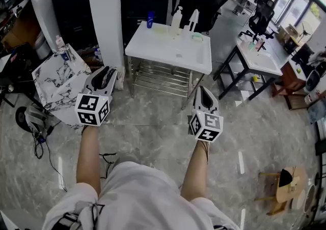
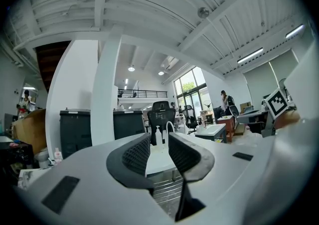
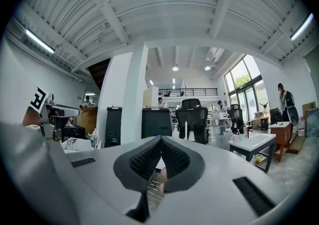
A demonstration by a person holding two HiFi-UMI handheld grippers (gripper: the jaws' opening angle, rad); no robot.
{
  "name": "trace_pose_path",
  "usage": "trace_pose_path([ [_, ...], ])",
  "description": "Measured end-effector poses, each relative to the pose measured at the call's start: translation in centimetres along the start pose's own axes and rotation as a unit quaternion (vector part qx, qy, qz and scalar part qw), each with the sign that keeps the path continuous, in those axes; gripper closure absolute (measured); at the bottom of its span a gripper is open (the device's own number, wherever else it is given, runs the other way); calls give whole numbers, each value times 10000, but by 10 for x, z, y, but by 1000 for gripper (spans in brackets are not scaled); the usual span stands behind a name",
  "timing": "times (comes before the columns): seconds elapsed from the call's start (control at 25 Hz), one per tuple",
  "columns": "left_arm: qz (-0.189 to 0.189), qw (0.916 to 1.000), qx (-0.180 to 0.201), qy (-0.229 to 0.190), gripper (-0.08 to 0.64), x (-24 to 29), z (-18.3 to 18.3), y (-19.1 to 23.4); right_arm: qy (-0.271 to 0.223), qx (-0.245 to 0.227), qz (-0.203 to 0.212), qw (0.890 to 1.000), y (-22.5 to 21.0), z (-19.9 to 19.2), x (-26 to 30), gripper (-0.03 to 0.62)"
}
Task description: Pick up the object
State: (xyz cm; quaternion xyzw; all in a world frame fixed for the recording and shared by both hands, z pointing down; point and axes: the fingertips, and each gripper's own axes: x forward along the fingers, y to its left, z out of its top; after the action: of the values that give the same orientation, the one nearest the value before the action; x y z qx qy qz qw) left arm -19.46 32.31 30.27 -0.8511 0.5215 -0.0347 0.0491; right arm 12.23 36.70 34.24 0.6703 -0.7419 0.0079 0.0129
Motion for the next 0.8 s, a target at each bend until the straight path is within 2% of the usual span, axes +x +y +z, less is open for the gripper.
trace_pose_path([
  [0.12, 34, 9998, 172, -8, 451, 10, 3, -2, 27, -30, 22, 10000, -3, -1, 8, 584],
  [0.28, -108, 9997, 220, 35, 446, 28, 0, -4, 0, -93, -34, 10000, -11, -1, 21, 583],
  [0.8, -220, 9997, -19, 83, 446, 116, -20, 33, 57, -176, -156, 9997, -28, -8, 109, 583],
])
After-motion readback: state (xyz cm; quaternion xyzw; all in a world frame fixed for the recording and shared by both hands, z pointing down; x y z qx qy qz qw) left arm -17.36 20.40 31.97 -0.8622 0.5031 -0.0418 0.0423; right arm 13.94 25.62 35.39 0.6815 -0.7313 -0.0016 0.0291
